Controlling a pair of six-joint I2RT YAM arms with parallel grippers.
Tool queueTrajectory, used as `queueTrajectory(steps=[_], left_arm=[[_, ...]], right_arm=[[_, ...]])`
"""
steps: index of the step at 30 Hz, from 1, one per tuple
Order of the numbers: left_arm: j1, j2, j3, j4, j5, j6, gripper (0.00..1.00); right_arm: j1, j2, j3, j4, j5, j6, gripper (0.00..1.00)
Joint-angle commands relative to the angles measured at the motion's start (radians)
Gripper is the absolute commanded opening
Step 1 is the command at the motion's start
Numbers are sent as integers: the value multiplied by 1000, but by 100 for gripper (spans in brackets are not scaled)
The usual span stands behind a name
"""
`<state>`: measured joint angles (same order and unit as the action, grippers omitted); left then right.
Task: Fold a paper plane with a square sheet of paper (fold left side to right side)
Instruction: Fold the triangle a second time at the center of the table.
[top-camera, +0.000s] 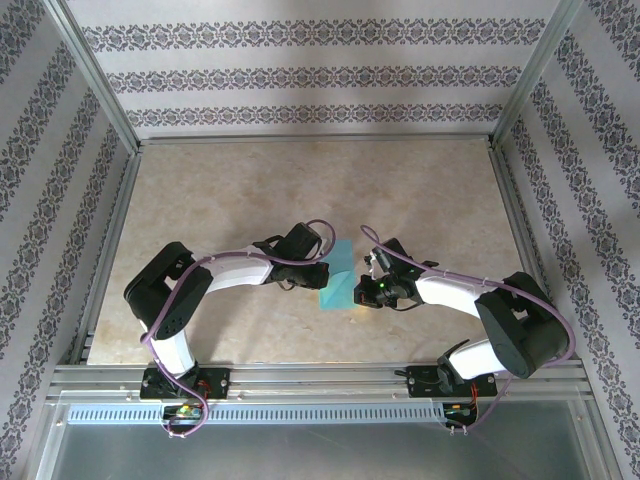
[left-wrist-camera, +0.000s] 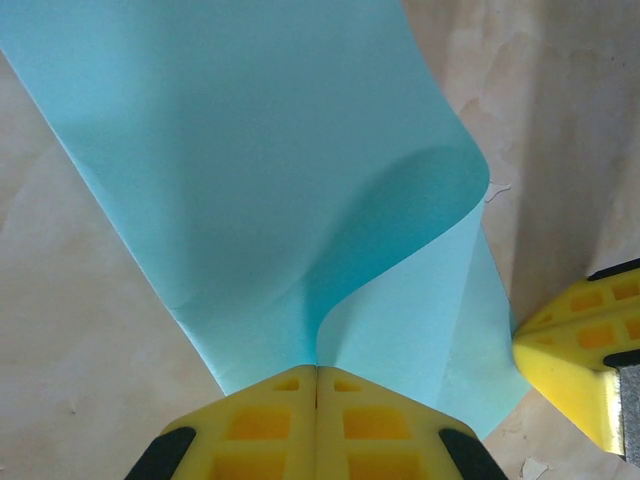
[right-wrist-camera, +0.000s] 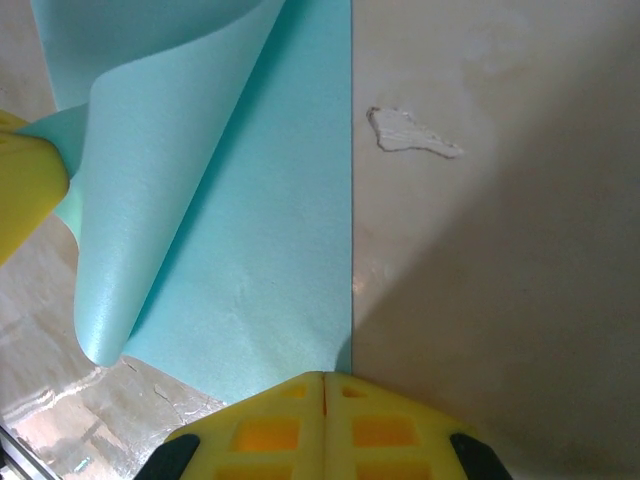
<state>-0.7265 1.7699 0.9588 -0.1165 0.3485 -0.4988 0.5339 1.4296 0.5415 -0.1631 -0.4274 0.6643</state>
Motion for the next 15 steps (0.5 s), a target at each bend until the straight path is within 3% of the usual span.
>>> queueTrajectory(steps=[1, 15], left_arm=[[16, 17, 30, -31, -10, 32, 0], [27, 32, 39, -31, -16, 40, 0]], right_arm=[[-8, 15, 5, -62, 54, -22, 0], [-8, 17, 3, -64, 55, -22, 0]])
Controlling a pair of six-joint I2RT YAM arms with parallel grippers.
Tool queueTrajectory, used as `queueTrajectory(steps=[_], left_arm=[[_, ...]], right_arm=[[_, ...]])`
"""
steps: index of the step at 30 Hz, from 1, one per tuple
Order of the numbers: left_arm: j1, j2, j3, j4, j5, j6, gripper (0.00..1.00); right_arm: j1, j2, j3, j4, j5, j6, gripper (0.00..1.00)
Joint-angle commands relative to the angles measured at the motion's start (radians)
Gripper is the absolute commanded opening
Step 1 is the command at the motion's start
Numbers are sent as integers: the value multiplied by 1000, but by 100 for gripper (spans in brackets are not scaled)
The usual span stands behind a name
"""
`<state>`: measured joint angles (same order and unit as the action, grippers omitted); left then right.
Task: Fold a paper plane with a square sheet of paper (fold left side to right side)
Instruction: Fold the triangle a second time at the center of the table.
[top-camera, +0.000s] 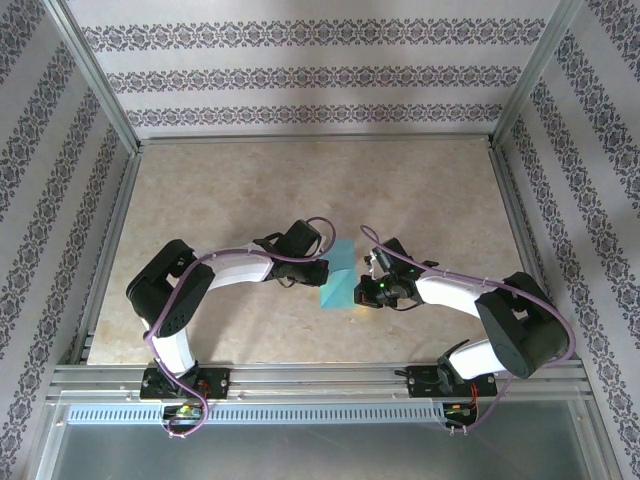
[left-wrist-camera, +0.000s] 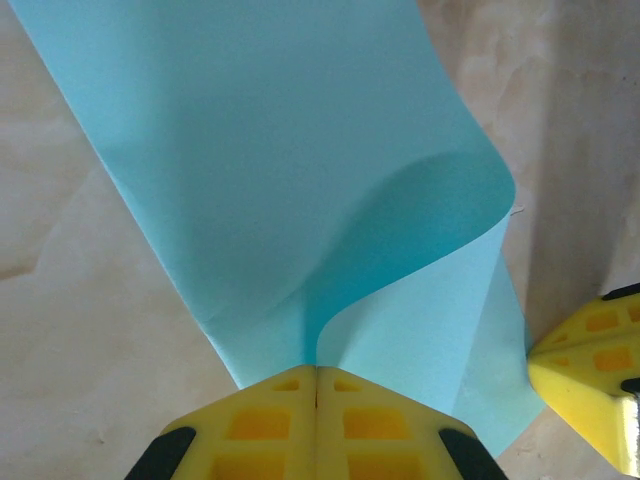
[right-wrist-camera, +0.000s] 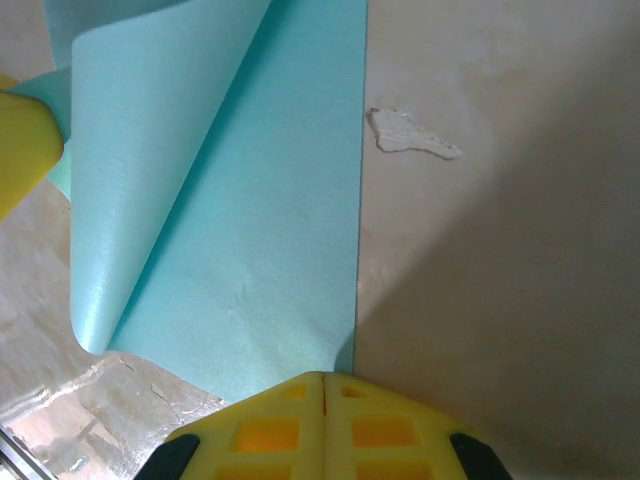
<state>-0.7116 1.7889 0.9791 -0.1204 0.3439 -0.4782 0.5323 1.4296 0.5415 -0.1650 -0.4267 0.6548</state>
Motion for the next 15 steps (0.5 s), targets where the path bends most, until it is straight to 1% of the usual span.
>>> queueTrajectory(steps=[1, 15], left_arm=[[12, 15, 18, -26, -13, 18, 0], [15, 24, 21, -25, -16, 22, 0]], right_arm=[[-6, 15, 4, -61, 54, -12, 0], [-6, 20, 2, -62, 56, -12, 0]])
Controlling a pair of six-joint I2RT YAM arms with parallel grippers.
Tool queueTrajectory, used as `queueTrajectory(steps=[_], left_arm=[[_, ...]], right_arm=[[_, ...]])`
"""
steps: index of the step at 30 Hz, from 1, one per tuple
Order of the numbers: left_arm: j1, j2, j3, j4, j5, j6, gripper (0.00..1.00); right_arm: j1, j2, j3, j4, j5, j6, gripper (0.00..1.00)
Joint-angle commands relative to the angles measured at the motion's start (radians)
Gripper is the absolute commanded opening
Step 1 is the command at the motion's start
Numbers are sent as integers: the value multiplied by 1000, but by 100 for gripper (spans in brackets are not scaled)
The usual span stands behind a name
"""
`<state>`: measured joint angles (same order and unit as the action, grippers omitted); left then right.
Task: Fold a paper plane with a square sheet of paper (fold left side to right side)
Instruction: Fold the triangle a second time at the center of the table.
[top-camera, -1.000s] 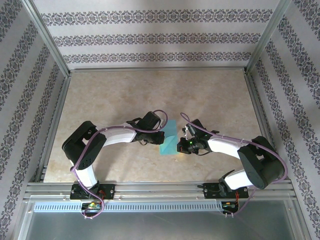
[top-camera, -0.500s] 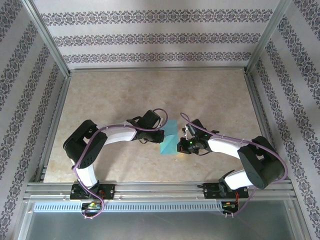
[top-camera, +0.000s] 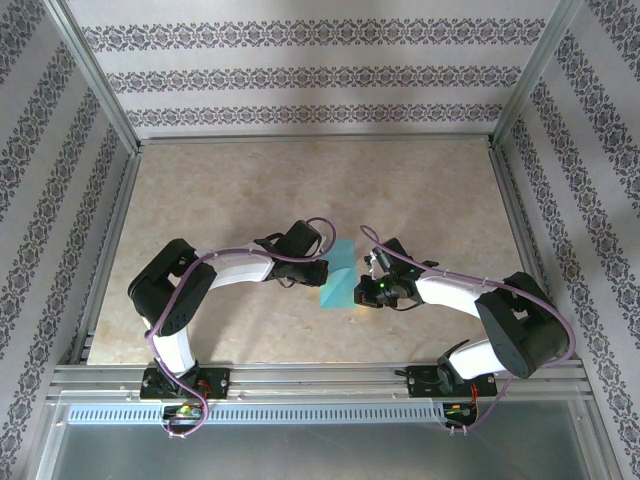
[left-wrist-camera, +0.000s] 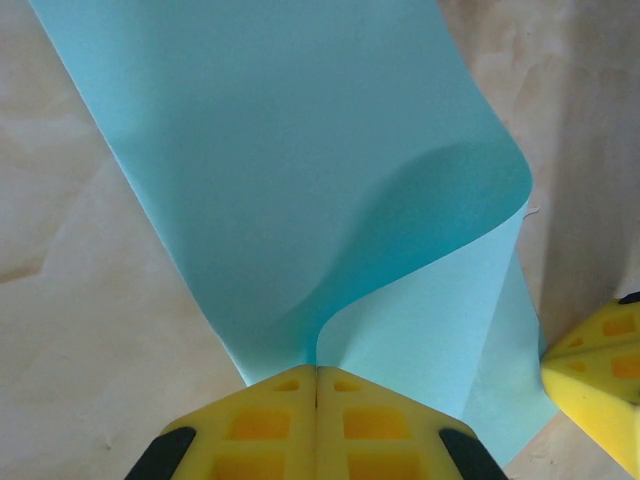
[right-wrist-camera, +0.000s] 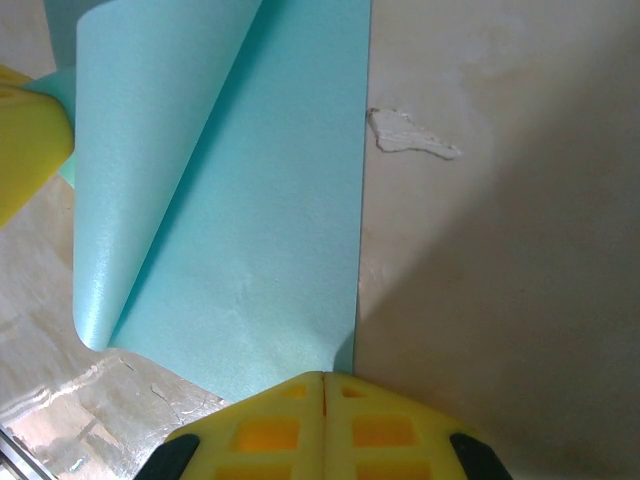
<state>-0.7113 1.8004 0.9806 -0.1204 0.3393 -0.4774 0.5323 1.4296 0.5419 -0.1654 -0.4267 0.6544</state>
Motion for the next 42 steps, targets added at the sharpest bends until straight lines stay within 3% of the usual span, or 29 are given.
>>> queueTrajectory(steps=[1, 42], left_arm=[[15, 14, 19, -24, -12, 20, 0], [19, -1, 6, 18, -28, 33, 0]], right_arm=[[-6, 19, 2, -61, 55, -12, 0], [-6, 36, 11, -63, 51, -12, 0]])
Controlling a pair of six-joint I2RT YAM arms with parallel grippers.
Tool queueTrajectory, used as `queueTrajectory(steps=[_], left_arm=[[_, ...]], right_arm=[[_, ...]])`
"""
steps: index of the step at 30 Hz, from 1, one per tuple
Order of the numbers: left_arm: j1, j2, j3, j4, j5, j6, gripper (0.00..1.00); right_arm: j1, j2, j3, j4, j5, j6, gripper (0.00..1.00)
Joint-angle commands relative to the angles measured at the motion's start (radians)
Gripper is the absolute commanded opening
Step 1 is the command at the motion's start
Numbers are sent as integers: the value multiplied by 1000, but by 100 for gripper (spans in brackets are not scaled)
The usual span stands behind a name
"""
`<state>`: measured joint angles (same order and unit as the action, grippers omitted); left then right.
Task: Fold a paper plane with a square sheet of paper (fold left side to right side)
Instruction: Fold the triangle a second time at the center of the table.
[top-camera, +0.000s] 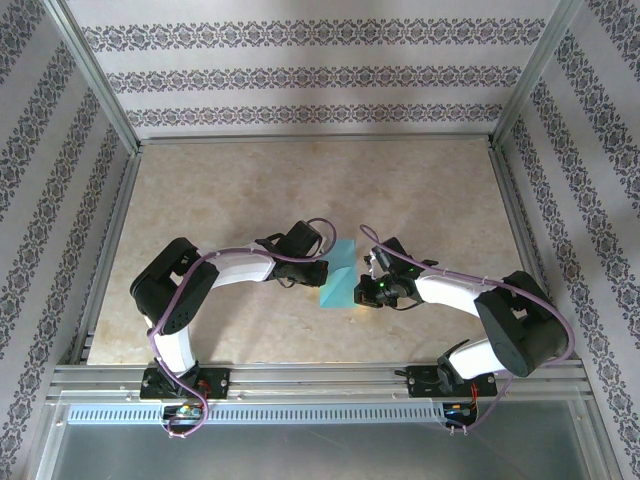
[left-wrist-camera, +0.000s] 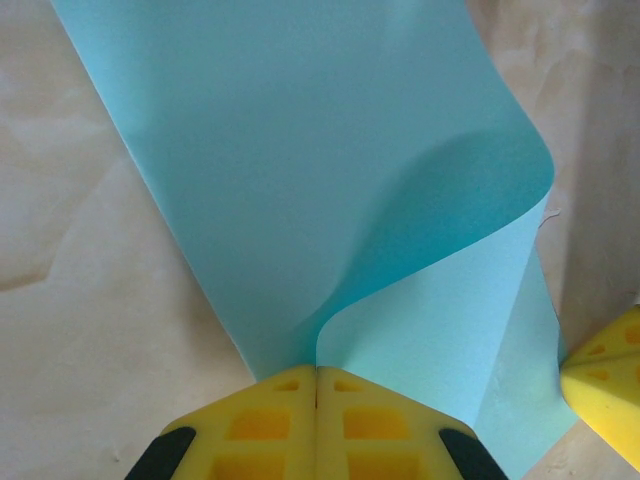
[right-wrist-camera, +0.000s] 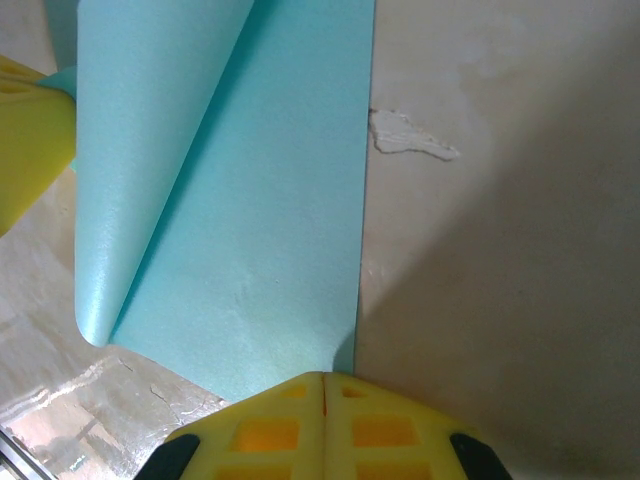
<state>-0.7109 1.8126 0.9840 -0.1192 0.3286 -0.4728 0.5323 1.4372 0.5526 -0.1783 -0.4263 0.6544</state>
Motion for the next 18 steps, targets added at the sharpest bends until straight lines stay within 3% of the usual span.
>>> queueTrajectory(steps=[1, 18], left_arm=[[18, -16, 1, 19, -19, 29, 0], [18, -52, -31, 54, -23, 33, 0]], right_arm=[[-6, 30, 0, -50, 50, -13, 0], [-10, 25, -2, -56, 55, -13, 0]])
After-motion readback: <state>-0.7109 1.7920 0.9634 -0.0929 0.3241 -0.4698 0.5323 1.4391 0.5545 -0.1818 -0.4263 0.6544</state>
